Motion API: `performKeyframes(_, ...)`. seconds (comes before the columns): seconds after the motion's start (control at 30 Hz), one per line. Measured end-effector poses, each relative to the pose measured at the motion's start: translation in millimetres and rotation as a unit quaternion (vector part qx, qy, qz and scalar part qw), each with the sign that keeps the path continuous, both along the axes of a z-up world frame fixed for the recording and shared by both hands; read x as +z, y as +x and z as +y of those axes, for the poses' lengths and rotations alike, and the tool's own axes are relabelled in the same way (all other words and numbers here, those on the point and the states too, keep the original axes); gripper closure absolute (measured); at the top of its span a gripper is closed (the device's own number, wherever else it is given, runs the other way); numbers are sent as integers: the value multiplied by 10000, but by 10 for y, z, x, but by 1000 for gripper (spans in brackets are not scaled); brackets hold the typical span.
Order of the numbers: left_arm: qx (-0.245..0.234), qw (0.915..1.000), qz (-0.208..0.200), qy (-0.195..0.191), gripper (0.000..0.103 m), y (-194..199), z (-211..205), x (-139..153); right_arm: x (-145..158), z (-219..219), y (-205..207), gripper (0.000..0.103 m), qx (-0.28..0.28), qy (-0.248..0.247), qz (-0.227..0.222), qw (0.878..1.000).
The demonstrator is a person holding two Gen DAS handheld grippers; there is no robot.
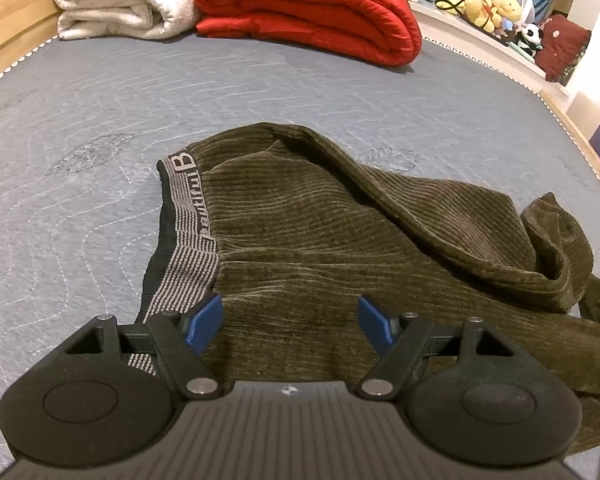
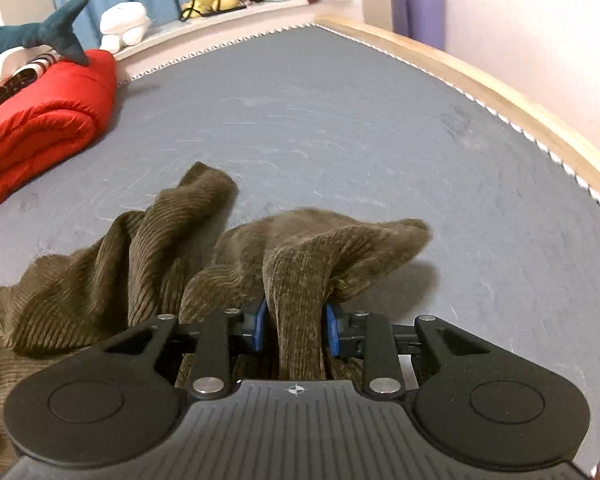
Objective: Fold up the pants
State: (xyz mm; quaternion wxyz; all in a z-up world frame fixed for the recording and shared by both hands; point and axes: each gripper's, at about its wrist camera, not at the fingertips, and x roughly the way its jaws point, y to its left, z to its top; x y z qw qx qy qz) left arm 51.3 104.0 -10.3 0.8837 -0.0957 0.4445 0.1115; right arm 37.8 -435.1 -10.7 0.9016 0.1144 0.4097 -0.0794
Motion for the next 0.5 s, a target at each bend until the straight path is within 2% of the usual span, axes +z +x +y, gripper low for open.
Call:
performKeyframes(0.07, -8, 10000, 7, 4, 24, 5, -9, -4, -85, 108, 0, 64, 460, -259, 177, 9985)
performKeyframes(0.13, -15, 10000, 6, 6, 24, -2, -22, -4, -120, 91, -25, 57, 542, -214, 99, 9983)
performKeyframes(0.2, -15, 10000, 3, 19, 24, -4, -28, -6, -39, -73, -65, 51, 358, 31, -280, 9990)
performKeyframes(0.27, -9, 10000, 9, 39, 24, 6, -29, -19, 78, -284, -123, 36, 3, 240, -785, 9966)
performKeyframes(0.33, 5, 10000, 28, 57, 23, 19, -31, -32, 130, -506, -147, 27, -383, 352, -1165, 9918)
performKeyframes(0.4, 17, 10000, 41, 64, 23, 37, -25, -45, 46, -711, -68, 26, -559, 521, -1166, 9902)
performKeyframes(0.5, -13, 9999, 37, 93, 23, 52, -44, -46, -215, -862, 79, 26, -639, 756, -891, 9911)
